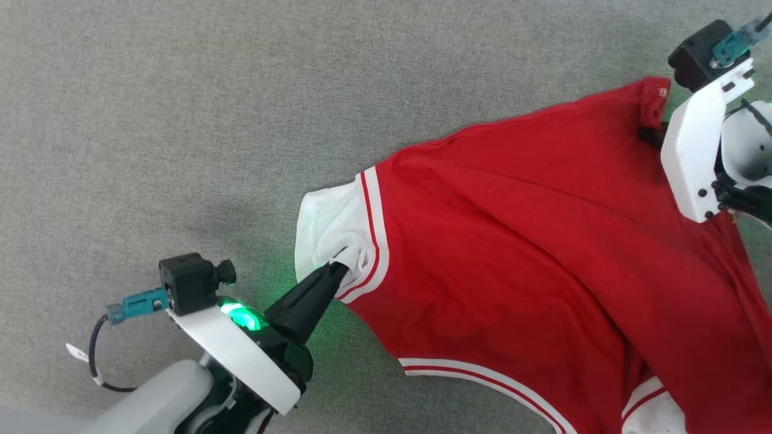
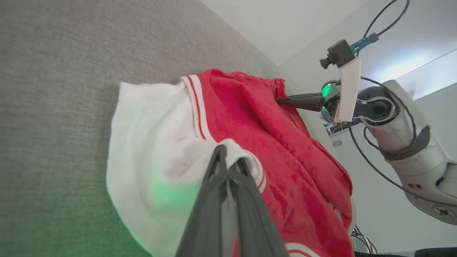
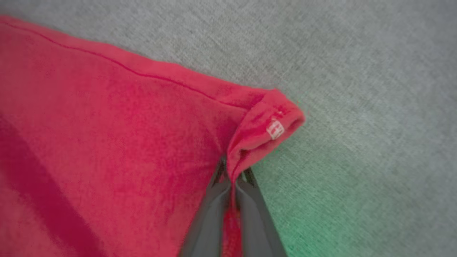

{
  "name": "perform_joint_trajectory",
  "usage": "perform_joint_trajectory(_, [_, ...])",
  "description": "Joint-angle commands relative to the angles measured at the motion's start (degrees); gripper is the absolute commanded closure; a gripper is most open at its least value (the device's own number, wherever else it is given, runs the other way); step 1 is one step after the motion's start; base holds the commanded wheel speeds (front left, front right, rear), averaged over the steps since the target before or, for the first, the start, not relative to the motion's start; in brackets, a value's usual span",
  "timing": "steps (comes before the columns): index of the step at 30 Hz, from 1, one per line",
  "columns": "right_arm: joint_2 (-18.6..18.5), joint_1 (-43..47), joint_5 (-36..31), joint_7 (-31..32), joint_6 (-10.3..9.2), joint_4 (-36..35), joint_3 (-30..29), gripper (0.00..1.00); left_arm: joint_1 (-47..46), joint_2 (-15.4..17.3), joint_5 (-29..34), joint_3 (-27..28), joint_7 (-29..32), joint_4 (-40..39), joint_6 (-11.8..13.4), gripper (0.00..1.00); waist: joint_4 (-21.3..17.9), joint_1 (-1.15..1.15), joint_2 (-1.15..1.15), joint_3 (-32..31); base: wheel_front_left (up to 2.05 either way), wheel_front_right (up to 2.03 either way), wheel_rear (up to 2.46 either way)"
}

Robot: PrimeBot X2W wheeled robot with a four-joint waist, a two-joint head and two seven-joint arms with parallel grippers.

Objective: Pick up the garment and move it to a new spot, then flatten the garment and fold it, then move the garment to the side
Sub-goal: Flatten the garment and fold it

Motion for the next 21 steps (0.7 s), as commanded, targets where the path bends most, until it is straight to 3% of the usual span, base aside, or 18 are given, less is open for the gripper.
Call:
perform_joint_trajectory(1, [0.52,2.23,0.37,-0.29,-0.03,3.07,1.84,1.00,-1.14,0.08,0.25,0.01,-0.30,0.58,-0.23,1.00,-0.29,0.00,0.00,-0.54,0.00,0.00,0.00])
perform_joint_trajectory(7, [2.63,-2.42,2.71,-8.65,-0.03,5.39,-3.09,1.00,-4.20,0.72,3.30,1.88,-0.39,5.66,-0.19,1.00,-1.72,0.00,0.00,-3.20,0.00,0.00,0.00])
perform_joint_trajectory(11, [5.49,-5.15,3.79,-15.03,-0.02,8.72,-8.37,1.00,-9.20,1.01,2.13,2.86,0.11,8.27,-0.18,1.00,-2.96,0.00,0.00,-4.88,0.00,0.00,0.00])
perform_joint_trajectory(21, [10.84,-21.09,2.48,-25.84,-0.02,18.00,-19.39,1.00,-35.16,-1.37,-3.61,9.91,3.25,20.31,-0.18,1.00,-6.67,0.00,0.00,-2.46,0.00,0.00,0.00])
